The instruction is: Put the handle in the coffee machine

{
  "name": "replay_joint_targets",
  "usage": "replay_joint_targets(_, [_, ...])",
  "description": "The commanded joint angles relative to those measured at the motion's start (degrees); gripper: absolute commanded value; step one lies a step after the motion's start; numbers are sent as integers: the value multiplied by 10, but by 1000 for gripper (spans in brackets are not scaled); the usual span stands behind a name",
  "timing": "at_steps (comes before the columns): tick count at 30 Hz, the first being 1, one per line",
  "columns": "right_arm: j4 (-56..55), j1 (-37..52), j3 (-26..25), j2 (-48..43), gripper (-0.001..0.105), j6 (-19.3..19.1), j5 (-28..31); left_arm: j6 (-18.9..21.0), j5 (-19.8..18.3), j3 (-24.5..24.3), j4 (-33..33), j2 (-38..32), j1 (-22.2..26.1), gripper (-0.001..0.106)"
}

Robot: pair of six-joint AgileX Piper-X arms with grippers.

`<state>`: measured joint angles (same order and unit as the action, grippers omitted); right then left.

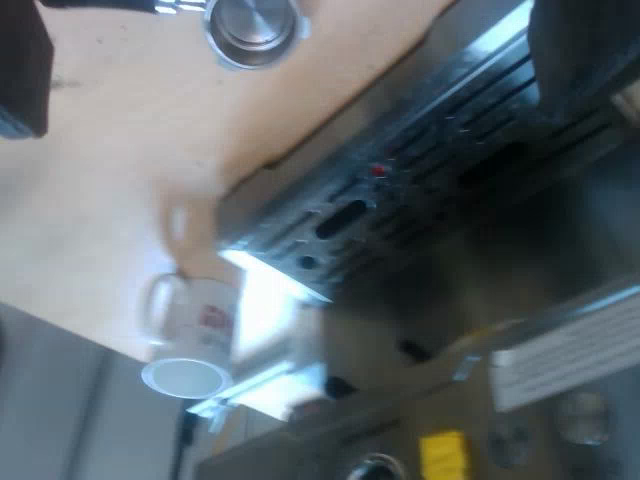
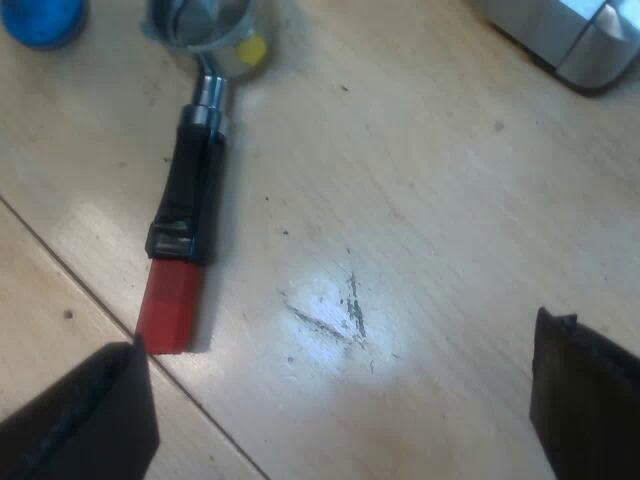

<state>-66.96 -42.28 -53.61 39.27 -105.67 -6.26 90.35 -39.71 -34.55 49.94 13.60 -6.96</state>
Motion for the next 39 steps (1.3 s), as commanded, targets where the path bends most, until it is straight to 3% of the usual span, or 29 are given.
replay_joint_targets(1, [17, -26, 0, 13, 78, 27, 16, -23, -19, -14, -3, 41, -28, 105])
replay_joint_targets(6, [47, -54, 13, 31, 78, 68, 17, -85, -17, -28, 40, 100, -86, 105])
replay_joint_targets(9, [55, -54, 13, 40, 78, 70, 27, -88, -17, -28, 75, 124, -121, 105])
replay_joint_targets(12, [55, -54, 13, 41, 78, 100, 40, -99, -17, -28, 104, 144, -155, 105])
replay_joint_targets(16, [52, -54, 13, 42, 78, 150, 89, -146, 28, -26, 104, 168, -199, 105])
replay_joint_targets(20, [51, -54, 13, 50, 78, 173, 90, -162, 65, -26, 102, 186, -228, 105])
replay_joint_targets(22, [51, -54, 13, 73, 78, 195, 90, -165, 69, -26, 100, 201, -245, 105])
replay_joint_targets(26, [50, -58, 13, 119, 78, 201, 86, -165, 69, -26, 97, 216, -257, 105])
replay_joint_targets(29, [50, -83, 13, 169, 78, 206, 103, -165, 80, -26, 100, 226, -257, 99])
replay_joint_targets(34, [50, -129, 13, 236, 78, 237, 110, -180, 91, -26, 99, 226, -257, 58])
replay_joint_targets(36, [50, -139, 13, 253, 78, 245, 114, -183, 90, -26, 99, 226, -257, 55])
replay_joint_targets(39, [53, -156, 13, 278, 78, 252, 117, -182, 90, -18, 95, 229, -257, 64])
